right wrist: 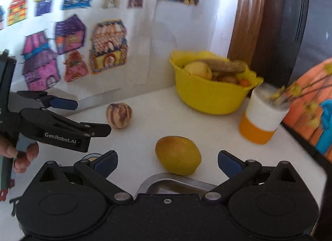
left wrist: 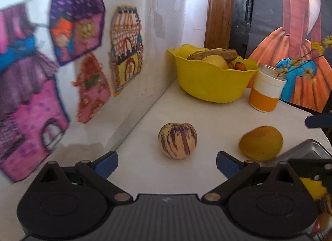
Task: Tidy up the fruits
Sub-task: 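Grasp the second striped melon with the left tool while the right tool grasps the mango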
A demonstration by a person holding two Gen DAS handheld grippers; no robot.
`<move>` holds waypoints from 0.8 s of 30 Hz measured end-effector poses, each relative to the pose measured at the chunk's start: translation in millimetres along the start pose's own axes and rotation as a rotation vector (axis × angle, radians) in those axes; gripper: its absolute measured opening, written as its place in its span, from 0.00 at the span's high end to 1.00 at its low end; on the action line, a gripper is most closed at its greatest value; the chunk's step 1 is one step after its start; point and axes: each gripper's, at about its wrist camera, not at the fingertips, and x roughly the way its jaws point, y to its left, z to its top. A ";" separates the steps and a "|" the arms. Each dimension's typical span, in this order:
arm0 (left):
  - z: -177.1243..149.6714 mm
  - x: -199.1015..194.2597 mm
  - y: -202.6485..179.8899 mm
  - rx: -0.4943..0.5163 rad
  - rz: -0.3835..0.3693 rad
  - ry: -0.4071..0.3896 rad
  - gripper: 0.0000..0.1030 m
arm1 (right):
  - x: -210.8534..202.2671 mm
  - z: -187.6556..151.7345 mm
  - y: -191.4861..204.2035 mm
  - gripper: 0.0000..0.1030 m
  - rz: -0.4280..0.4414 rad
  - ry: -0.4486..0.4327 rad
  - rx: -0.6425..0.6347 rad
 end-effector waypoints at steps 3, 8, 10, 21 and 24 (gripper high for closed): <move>2.5 14.1 -3.1 -0.006 -0.003 0.001 0.01 | 21.2 3.9 -9.4 0.02 0.009 0.040 0.017; 6.2 32.7 -5.8 -0.017 -0.005 0.007 0.02 | 46.9 8.1 -19.0 0.09 0.026 0.116 0.021; 6.8 36.9 -5.2 -0.025 -0.017 0.005 0.03 | 54.2 9.8 -21.3 0.12 0.036 0.134 0.021; 7.0 50.0 -1.6 -0.041 -0.052 0.019 0.22 | 75.5 13.2 -22.6 0.31 0.087 0.170 -0.002; 8.6 51.6 -0.8 -0.045 -0.049 0.017 0.26 | 76.8 13.9 -23.0 0.35 0.086 0.174 0.006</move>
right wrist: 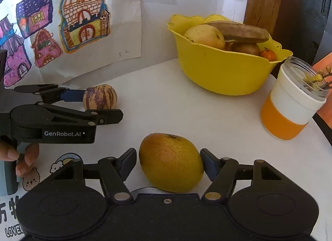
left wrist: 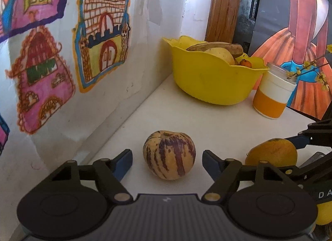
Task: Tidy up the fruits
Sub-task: 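Grasp the second striped melon with the left tool while the right tool grasps the mango, then carry the melon over the tray with the left tool while the right tool drops the mango in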
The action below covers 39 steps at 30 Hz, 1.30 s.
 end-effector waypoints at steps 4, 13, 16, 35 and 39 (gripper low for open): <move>1.1 0.6 -0.1 -0.002 0.006 -0.002 0.37 | -0.2 0.2 -2.0 0.36 0.004 -0.001 0.011; -0.4 -4.1 0.3 -0.005 -0.014 0.008 0.48 | -7.9 -2.8 5.0 0.37 -0.020 -0.032 -0.008; -4.4 -10.9 0.5 -0.004 -0.029 0.015 0.48 | -12.3 -4.0 3.9 0.37 -0.012 -0.043 0.001; -12.8 -55.9 -36.0 -0.007 -0.132 0.000 0.48 | -59.9 -28.0 -11.2 0.39 -0.020 -0.123 0.111; -13.8 -67.5 -50.1 -0.001 -0.154 -0.005 0.48 | -81.9 -36.9 -14.4 0.42 -0.046 -0.144 0.132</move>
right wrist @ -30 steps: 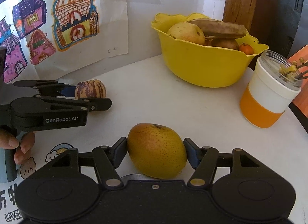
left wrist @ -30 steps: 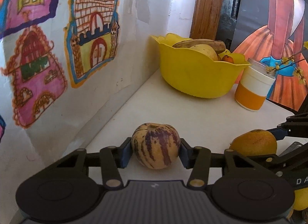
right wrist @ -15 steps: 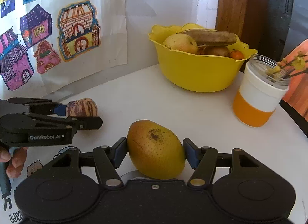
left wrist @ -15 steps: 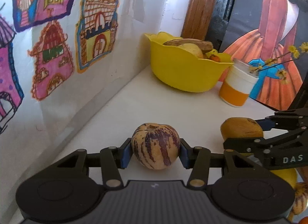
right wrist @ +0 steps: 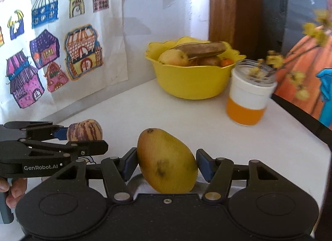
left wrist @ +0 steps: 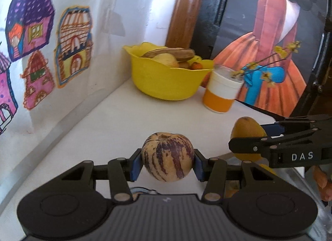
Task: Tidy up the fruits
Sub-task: 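Carry the melon over the tray with the left tool while the right tool drops the mango in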
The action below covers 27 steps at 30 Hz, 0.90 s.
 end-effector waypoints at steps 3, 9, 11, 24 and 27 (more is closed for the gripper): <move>-2.0 -6.6 -14.5 0.008 -0.025 -0.002 0.48 | -21.0 -6.0 -4.7 0.44 -0.016 -0.025 0.032; -10.4 -18.7 -46.0 0.042 -0.066 0.006 0.48 | -54.2 -23.5 -16.4 0.44 -0.027 -0.038 0.087; -11.3 -21.7 -56.6 0.054 -0.078 0.003 0.48 | -62.3 -31.9 -21.9 0.45 -0.030 -0.037 0.104; -31.7 -34.7 -124.6 0.148 -0.169 0.037 0.48 | -86.4 -102.5 -57.2 0.46 0.000 -0.013 0.208; -37.7 -37.5 -139.7 0.158 -0.197 0.060 0.48 | -98.0 -110.9 -58.6 0.49 0.008 -0.038 0.181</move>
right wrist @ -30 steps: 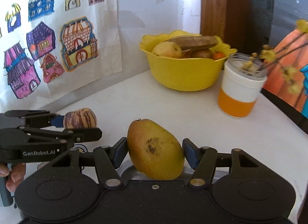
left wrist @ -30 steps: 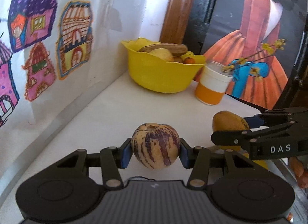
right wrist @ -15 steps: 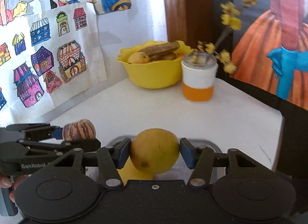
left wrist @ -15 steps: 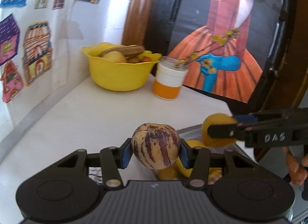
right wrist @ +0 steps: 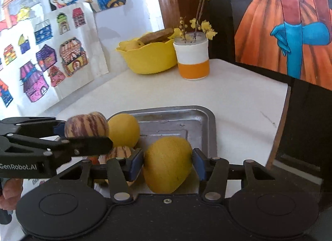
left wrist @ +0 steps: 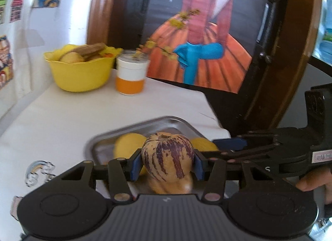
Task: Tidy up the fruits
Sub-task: 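Carry the melon over the tray with the left tool while the right tool drops the mango in, then lower the striped melon into the tray and open the left tool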
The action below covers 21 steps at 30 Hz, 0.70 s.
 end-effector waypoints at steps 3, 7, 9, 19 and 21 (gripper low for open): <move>-2.5 2.0 -14.2 0.021 -0.005 0.008 0.48 | -11.6 -7.4 -2.2 0.50 -0.003 -0.023 -0.016; -9.4 2.6 -28.6 0.042 -0.021 0.026 0.48 | -24.7 -17.9 -6.9 0.50 -0.011 -0.045 -0.023; -15.1 0.2 -36.1 0.061 -0.027 0.031 0.48 | -30.1 -22.6 -10.4 0.49 -0.020 -0.051 -0.019; -50.8 -8.9 -63.5 0.139 -0.052 0.064 0.48 | -49.3 -40.8 -20.0 0.44 -0.028 -0.077 0.002; -56.8 -10.5 -69.9 0.178 -0.032 0.050 0.48 | -52.3 -42.7 -20.7 0.40 -0.032 -0.084 0.011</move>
